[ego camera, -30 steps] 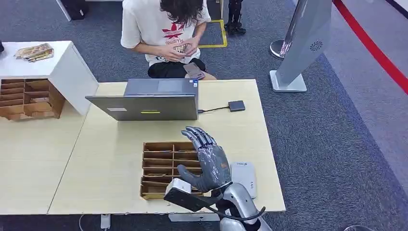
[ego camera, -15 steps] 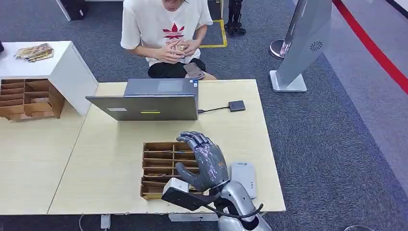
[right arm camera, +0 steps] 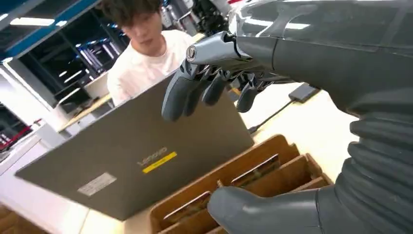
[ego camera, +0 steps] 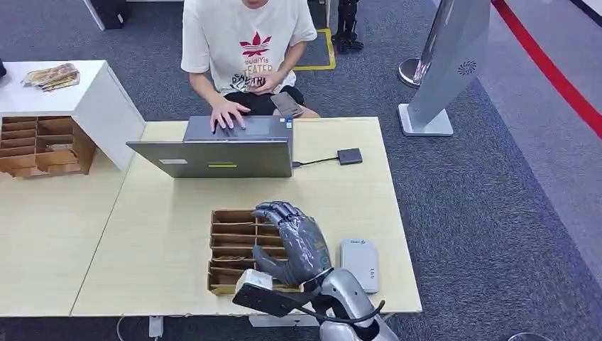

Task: Pass the card to the sensor for recognition and then transmit it.

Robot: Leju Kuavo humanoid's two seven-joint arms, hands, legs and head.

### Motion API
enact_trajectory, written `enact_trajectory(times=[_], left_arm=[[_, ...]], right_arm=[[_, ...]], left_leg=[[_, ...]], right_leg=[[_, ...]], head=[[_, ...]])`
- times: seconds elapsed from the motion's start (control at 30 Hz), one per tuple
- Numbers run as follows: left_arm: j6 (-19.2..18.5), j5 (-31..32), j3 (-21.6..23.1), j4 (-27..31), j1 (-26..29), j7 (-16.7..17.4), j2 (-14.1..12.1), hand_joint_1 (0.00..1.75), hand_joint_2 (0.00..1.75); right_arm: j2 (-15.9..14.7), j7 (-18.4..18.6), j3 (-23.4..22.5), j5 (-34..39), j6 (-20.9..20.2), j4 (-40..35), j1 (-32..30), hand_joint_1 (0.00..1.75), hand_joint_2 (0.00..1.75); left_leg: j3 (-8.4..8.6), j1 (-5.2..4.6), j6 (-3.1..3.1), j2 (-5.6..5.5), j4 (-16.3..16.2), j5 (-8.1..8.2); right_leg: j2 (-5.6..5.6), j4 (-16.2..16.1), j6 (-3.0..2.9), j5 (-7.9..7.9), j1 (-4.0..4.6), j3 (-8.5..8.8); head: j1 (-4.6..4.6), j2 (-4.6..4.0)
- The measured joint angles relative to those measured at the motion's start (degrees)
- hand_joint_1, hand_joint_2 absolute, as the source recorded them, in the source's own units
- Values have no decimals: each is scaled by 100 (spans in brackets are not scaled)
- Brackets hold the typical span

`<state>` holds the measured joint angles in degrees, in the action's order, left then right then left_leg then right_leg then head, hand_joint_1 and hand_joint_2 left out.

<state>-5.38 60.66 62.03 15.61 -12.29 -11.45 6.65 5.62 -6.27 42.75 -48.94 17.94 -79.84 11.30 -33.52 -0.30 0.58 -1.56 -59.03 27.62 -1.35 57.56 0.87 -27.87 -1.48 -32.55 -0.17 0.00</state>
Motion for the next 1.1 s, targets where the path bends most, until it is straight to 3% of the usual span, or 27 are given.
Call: enact_trajectory(times=[0.17,0.5,1.1], left_arm=[[-142,297,295,0,-123,37,155,0,0],[-395,671,775,0,-157,-18,487,0,0],[-409,922,1077,0,-313,-133,538,0,0]], right_arm=[[-2,7,133,79,-116,44,52,66,175],[157,44,179,70,-65,703,551,56,175],[299,26,190,72,-83,1362,908,68,175]], left_leg=[[-3,2,0,4,-1,0],[1,6,-1,31,-4,1],[1,40,-7,48,-6,1]], right_leg=[[1,0,0,0,2,-1],[17,-1,-1,2,15,-5],[24,-1,-6,4,47,-5]], head=[[2,0],[9,0],[7,0]])
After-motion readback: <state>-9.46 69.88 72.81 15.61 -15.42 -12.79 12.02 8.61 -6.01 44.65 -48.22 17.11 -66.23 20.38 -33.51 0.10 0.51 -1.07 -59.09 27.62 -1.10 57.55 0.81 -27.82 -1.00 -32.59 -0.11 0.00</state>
